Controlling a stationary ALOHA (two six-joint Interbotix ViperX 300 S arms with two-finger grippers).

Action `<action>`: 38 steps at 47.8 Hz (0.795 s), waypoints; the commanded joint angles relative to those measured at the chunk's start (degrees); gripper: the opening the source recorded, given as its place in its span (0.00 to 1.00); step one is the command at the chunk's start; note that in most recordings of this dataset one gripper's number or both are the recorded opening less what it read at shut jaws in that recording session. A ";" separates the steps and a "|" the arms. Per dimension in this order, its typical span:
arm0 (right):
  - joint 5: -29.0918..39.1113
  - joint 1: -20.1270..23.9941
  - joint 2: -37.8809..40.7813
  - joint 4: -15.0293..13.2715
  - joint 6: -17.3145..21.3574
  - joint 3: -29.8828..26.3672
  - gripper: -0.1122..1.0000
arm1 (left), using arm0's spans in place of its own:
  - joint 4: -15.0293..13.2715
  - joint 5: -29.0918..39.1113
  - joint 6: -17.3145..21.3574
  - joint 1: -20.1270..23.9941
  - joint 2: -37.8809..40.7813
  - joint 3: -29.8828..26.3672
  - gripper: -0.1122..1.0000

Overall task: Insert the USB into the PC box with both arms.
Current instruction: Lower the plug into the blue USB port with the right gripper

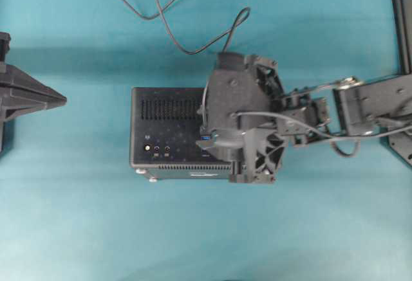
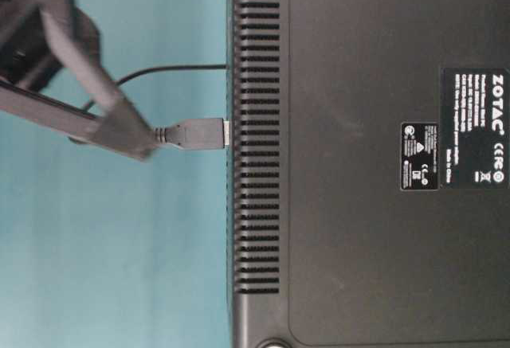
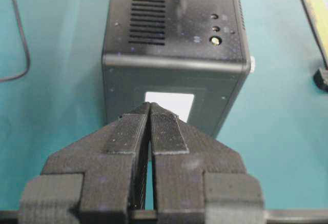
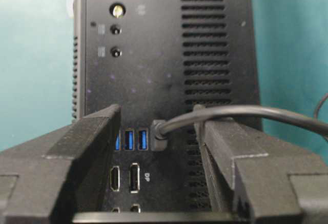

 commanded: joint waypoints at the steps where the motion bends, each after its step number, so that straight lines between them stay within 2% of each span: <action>1: 0.44 -0.18 -1.85 -0.26 0.79 -1.23 0.63 | 0.09 -0.35 -0.09 -0.09 0.26 -1.05 0.10; 6: 1.14 -0.35 -1.85 -0.26 0.70 -1.23 0.58 | 0.09 -0.35 -0.09 -0.09 0.26 -1.05 0.10; 21: -1.05 -0.44 -1.14 0.09 0.88 -0.53 0.26 | 0.09 -0.35 -0.18 -0.26 0.26 -1.05 0.10; 27: -1.49 -0.44 -0.88 0.53 1.05 0.00 0.20 | 0.18 -0.35 -0.18 -0.26 0.18 -1.14 0.10; 38: -1.49 0.09 -1.14 0.53 2.81 0.79 0.20 | 0.09 -0.35 -0.18 -0.26 0.18 -1.05 0.10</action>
